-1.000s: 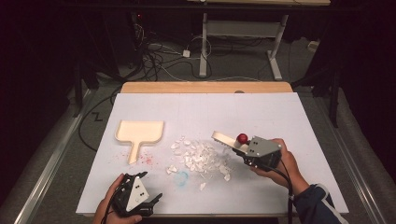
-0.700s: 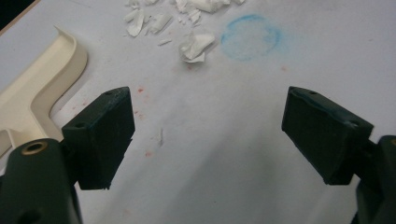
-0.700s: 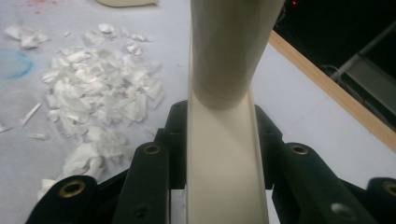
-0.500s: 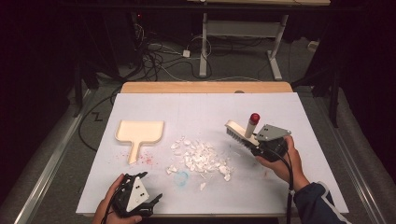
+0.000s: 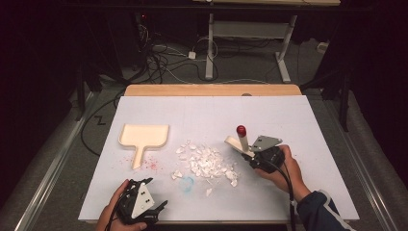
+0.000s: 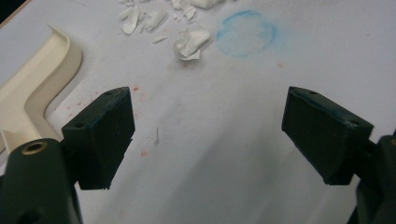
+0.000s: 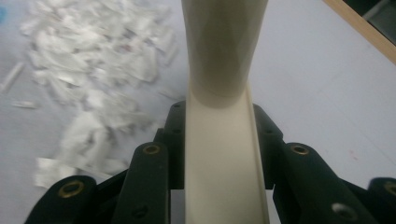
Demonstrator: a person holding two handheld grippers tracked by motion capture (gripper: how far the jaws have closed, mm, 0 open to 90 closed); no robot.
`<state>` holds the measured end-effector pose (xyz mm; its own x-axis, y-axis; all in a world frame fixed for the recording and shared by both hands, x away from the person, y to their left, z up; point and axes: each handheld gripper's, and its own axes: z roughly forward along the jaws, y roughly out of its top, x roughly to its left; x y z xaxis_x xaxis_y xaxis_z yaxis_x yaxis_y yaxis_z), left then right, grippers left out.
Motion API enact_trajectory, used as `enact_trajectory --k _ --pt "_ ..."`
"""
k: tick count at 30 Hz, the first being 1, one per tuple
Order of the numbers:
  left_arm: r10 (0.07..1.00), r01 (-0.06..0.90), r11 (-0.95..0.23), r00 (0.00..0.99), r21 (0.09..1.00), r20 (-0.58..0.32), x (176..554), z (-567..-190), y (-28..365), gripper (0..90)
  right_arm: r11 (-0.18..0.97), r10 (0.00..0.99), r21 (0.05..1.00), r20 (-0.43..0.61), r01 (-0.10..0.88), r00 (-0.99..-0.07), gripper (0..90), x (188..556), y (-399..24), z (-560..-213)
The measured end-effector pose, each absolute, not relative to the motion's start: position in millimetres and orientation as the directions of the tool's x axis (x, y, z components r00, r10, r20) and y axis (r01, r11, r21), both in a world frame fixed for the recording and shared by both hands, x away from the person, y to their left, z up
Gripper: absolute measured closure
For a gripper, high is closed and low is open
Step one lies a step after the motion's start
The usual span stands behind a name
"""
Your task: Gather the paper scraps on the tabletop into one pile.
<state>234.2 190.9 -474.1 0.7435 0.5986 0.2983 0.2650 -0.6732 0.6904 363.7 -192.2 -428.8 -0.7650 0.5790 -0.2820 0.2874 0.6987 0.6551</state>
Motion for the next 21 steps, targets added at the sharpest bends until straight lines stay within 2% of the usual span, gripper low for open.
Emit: enact_trajectory --k 6,13,21 --pt "0.597 0.264 -0.667 0.748 0.696 0.289 234 -473 191 16.1 0.684 0.541 0.681 -0.234 0.261 -0.808 67.6 351 -170 -425" --pt "0.602 0.266 -0.662 0.745 0.701 0.286 234 -473 192 16.1 0.654 0.549 0.716 -0.227 0.244 -0.805 67.8 345 -162 -416" --pt "0.612 0.277 -0.645 0.746 0.713 0.264 237 -472 192 16.1 0.593 0.563 0.778 -0.216 0.208 -0.798 67.8 369 -167 -398"
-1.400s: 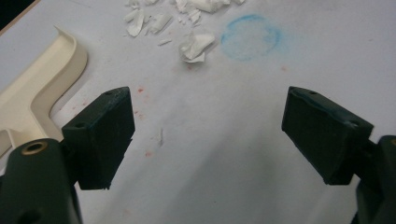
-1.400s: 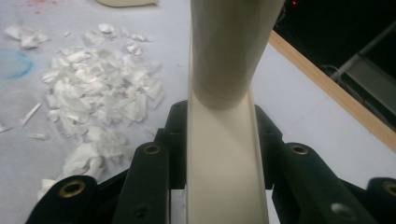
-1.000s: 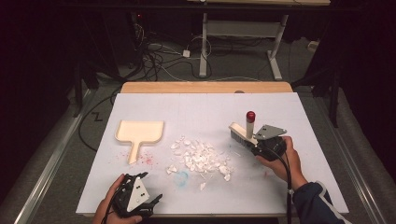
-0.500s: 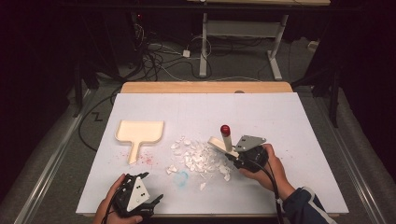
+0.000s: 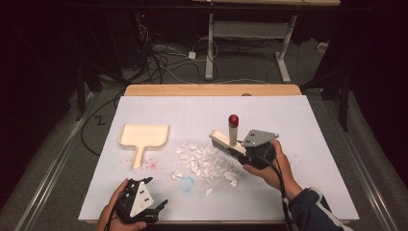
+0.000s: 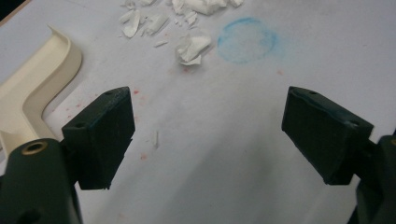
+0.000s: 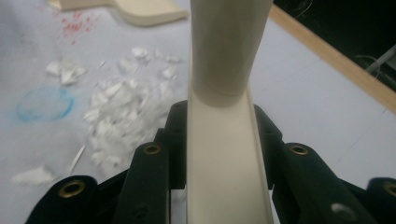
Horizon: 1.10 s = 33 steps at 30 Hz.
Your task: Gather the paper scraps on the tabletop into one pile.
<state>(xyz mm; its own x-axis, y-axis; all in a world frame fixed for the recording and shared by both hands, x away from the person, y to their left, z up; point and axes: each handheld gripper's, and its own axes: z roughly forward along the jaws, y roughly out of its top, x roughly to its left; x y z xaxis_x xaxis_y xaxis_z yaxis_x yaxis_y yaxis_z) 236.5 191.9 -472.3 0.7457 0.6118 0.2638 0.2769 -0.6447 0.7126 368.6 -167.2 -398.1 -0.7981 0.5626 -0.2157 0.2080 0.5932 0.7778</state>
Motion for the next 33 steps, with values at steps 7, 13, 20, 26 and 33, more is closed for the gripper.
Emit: enact_trajectory --k 7,13,20,26,33 --pt "0.609 0.277 -0.639 0.752 0.718 0.251 239 -473 191 16.2 0.64 0.546 0.746 -0.273 0.183 -0.792 67.9 421 -137 -403" --pt "0.615 0.283 -0.63 0.751 0.723 0.242 239 -474 194 16.1 0.667 0.534 0.725 -0.304 0.172 -0.789 67.9 450 -97 -422" --pt "0.622 0.291 -0.624 0.747 0.725 0.235 237 -475 197 16.2 0.693 0.504 0.707 -0.337 0.14 -0.795 67.9 455 -57 -437" --pt "0.631 0.293 -0.619 0.738 0.729 0.239 235 -473 200 16.2 0.727 0.372 0.685 -0.339 0.045 -0.864 67.5 439 -44 -444" --pt "0.63 0.294 -0.623 0.738 0.725 0.242 234 -473 199 16.2 0.722 0.152 0.685 -0.298 -0.1 -0.942 66.2 414 -58 -445"
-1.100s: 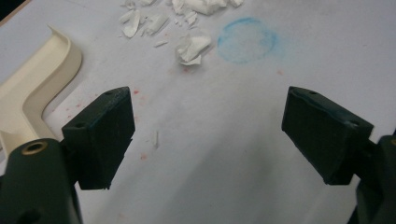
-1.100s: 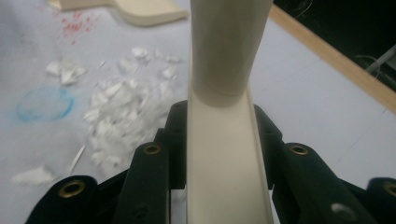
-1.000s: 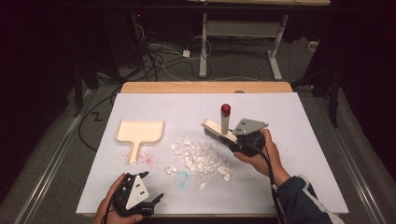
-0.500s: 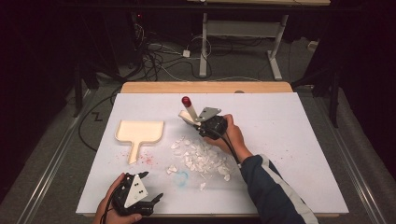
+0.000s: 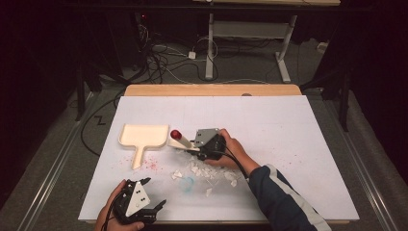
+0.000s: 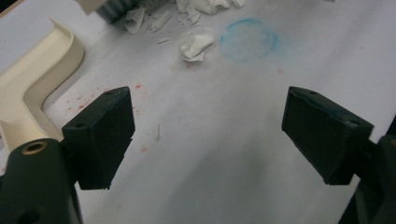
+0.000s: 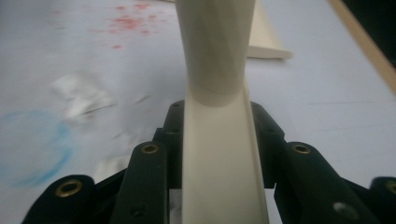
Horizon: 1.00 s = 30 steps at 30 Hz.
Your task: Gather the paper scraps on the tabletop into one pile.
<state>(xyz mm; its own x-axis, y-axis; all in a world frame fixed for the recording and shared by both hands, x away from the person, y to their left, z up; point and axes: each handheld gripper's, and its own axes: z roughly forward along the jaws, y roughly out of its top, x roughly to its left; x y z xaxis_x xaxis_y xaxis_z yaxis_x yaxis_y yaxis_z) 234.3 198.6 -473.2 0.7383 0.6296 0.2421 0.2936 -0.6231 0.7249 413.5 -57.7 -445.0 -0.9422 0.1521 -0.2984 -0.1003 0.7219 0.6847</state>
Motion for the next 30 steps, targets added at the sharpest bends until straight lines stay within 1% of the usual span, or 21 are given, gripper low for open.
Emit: enact_trajectory --k 2,4,7,9,12,16,23,25,27,30 --pt "0.629 0.293 -0.624 0.738 0.725 0.243 235 -473 198 16.1 0.726 0.111 0.674 -0.307 -0.134 -0.945 66.3 407 -65 -444" --pt "0.626 0.29 -0.625 0.741 0.725 0.243 235 -473 197 16.2 0.72 0.075 0.677 -0.295 -0.153 -0.953 66.4 403 -73 -441" --pt "0.623 0.29 -0.627 0.744 0.724 0.242 235 -473 196 16.1 0.712 0.037 0.682 -0.277 -0.17 -0.96 66.8 396 -87 -436" --pt "0.624 0.29 -0.627 0.743 0.723 0.242 235 -474 196 16.2 0.715 0.033 0.676 -0.289 -0.18 -0.957 67.1 392 -96 -434" --pt "0.621 0.288 -0.63 0.745 0.721 0.244 236 -474 195 16.1 0.703 0.067 0.688 -0.312 -0.177 -0.948 67.8 389 -108 -431" --pt "0.623 0.29 -0.627 0.744 0.723 0.241 236 -474 194 16.2 0.677 0.175 0.72 -0.357 -0.151 -0.917 67.9 388 -120 -425" --pt "0.625 0.294 -0.627 0.743 0.722 0.241 237 -473 194 16.2 0.637 0.244 0.759 -0.365 -0.135 -0.898 67.9 384 -138 -411" --pt "0.624 0.293 -0.628 0.743 0.72 0.242 236 -473 194 16.2 0.625 0.257 0.771 -0.353 -0.124 -0.9 67.9 383 -145 -407" --pt "0.624 0.293 -0.629 0.743 0.72 0.243 236 -473 194 16.2 0.614 0.293 0.783 -0.34 -0.096 -0.894 67.8 383 -151 -405" --pt "0.621 0.29 -0.633 0.744 0.717 0.247 236 -473 194 16.2 0.606 0.316 0.794 -0.307 -0.058 -0.897 67.8 384 -160 -403"
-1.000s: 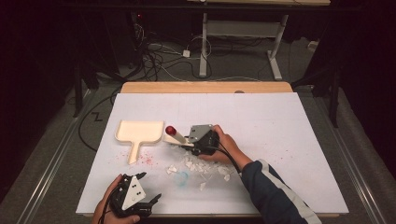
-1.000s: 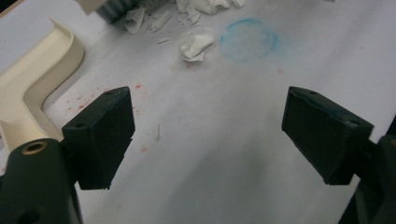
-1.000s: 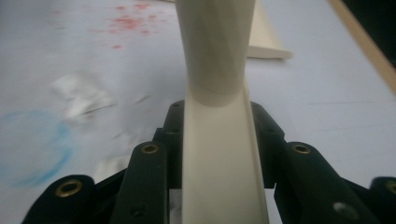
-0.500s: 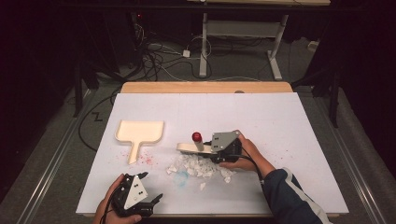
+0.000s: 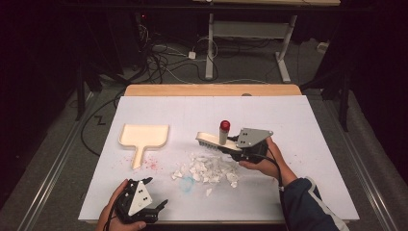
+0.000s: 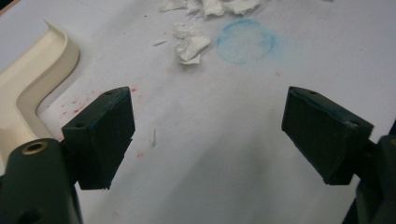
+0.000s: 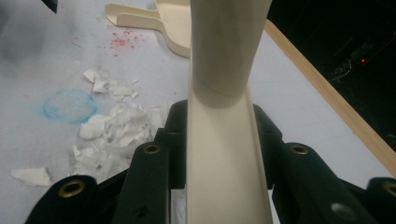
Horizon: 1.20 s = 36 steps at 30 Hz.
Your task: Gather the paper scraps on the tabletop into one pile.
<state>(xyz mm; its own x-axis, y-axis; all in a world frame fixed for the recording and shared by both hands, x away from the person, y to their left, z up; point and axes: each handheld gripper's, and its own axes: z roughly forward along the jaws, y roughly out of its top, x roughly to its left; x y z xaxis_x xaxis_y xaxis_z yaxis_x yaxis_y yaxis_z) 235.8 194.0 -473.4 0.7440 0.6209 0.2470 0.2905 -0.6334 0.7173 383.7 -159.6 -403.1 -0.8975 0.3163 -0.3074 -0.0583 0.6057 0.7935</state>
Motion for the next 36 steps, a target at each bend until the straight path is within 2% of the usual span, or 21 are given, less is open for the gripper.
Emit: enact_trajectory --k 6,12,17,22,24,28,32,36 --pt "0.615 0.285 -0.642 0.746 0.712 0.255 235 -473 194 16.2 0.683 0.346 0.73 -0.289 0.028 -0.893 67.8 383 -171 -410" --pt "0.604 0.28 -0.655 0.752 0.702 0.263 235 -474 192 16.5 0.711 0.366 0.697 -0.252 0.094 -0.896 67.8 379 -191 -416" --pt "0.603 0.278 -0.655 0.753 0.703 0.263 236 -473 191 16.4 0.686 0.396 0.72 -0.247 0.106 -0.884 67.8 378 -203 -407" --pt "0.603 0.281 -0.652 0.755 0.705 0.256 238 -474 190 16.5 0.594 0.448 0.796 -0.205 0.119 -0.87 67.8 380 -209 -395" --pt "0.604 0.284 -0.651 0.755 0.704 0.255 238 -474 190 16.6 0.575 0.461 0.808 -0.195 0.125 -0.866 67.8 383 -204 -394" --pt "0.602 0.286 -0.651 0.759 0.703 0.249 239 -475 189 16.7 0.593 0.484 0.798 -0.248 0.106 -0.839 67.8 393 -186 -394" --pt "0.599 0.279 -0.652 0.76 0.705 0.253 240 -475 188 16.7 0.625 0.483 0.774 -0.285 0.099 -0.828 67.8 415 -159 -398" --pt "0.592 0.274 -0.654 0.765 0.705 0.253 239 -474 188 16.7 0.664 0.484 0.736 -0.288 0.132 -0.826 67.8 440 -135 -410"
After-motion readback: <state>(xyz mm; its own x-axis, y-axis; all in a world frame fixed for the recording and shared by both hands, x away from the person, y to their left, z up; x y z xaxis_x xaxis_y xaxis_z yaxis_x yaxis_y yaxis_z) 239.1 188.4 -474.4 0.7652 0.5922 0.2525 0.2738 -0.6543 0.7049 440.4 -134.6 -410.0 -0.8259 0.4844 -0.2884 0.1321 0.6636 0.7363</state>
